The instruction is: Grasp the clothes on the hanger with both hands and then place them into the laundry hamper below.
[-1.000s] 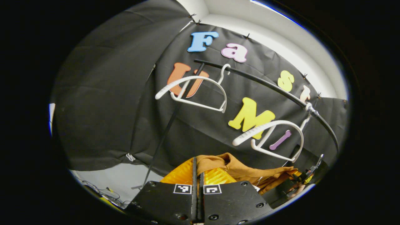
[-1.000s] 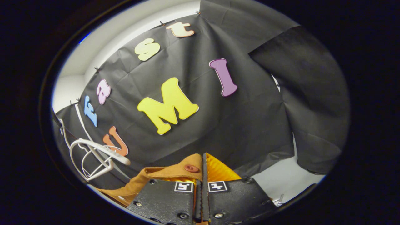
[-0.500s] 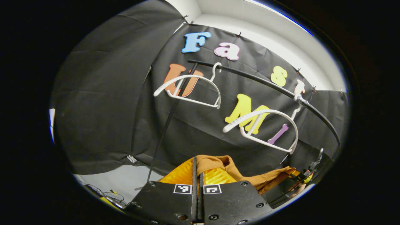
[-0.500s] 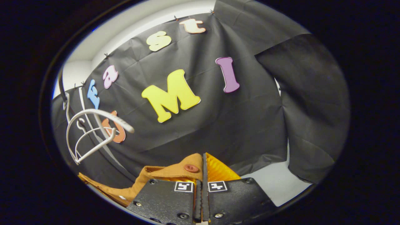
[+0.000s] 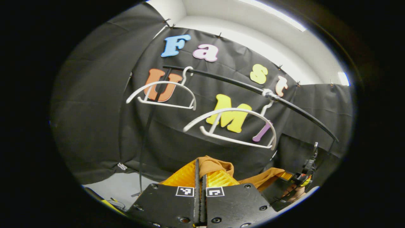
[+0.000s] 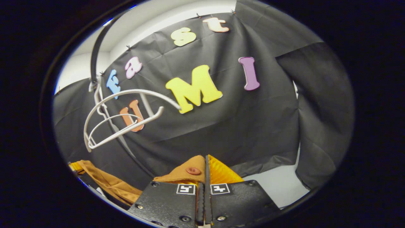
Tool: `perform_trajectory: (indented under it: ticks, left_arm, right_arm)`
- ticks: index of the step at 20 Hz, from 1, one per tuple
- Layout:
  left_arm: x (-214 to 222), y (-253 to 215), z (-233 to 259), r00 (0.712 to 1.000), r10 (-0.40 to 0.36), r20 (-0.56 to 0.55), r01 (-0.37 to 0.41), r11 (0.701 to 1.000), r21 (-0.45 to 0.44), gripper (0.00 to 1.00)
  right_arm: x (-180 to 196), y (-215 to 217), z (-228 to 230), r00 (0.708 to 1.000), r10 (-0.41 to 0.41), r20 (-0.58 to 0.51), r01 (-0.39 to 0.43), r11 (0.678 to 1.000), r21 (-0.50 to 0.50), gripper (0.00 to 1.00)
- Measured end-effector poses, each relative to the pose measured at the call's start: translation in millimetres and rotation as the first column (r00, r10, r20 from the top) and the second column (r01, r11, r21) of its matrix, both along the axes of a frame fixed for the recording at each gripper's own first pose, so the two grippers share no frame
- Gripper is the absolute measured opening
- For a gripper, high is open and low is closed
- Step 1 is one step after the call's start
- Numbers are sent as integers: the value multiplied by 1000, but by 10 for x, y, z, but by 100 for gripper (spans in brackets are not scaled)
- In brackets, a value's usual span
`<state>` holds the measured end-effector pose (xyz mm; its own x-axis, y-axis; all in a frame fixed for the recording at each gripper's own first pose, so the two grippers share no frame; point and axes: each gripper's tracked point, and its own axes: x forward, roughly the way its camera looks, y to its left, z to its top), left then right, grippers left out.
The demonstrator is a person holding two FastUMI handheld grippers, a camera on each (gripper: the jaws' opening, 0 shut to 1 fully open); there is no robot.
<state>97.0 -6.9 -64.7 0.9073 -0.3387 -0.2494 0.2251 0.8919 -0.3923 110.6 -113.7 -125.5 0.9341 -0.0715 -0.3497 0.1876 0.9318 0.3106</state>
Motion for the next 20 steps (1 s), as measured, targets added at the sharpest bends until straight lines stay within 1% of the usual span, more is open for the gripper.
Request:
perform_trajectory:
  ticks: [3,6,7,8,9,12,15,18,19,20]
  left_arm:
    - [-60,-221,266,997,-66,51,67,998,-11,6]
    - [-147,-427,505,986,-135,95,136,991,-7,6]
    - [-179,-502,564,982,-159,102,160,987,-1,0]
    - [-224,-582,591,977,-181,111,181,983,5,6]
    - [-273,-674,619,972,-203,115,203,979,9,6]
    - [-346,-915,673,957,-262,122,259,965,35,6]
    - [-406,-1099,676,945,-303,125,297,953,61,6]
    - [-481,-1226,658,939,-324,116,319,946,58,6]
    - [-499,-1238,608,939,-328,106,324,945,54,6]
    - [-517,-1252,530,940,-330,90,327,944,51,0]
  right_arm:
    - [-80,284,283,996,80,37,-79,997,-22,4]
    - [-180,604,530,982,176,69,-173,984,-50,4]
    - [-203,712,603,974,212,74,-208,977,-55,5]
    - [-229,814,650,967,245,75,-241,969,-56,5]
    - [-246,922,688,958,277,79,-273,961,-50,5]
    - [-305,1158,761,937,341,77,-339,940,-42,5]
    - [-369,1344,751,916,395,64,-394,919,-23,4]
    - [-441,1510,692,898,437,53,-438,899,8,5]
    - [-463,1547,637,892,450,45,-451,892,33,5]
    - [-480,1564,547,889,456,33,-457,888,54,5]
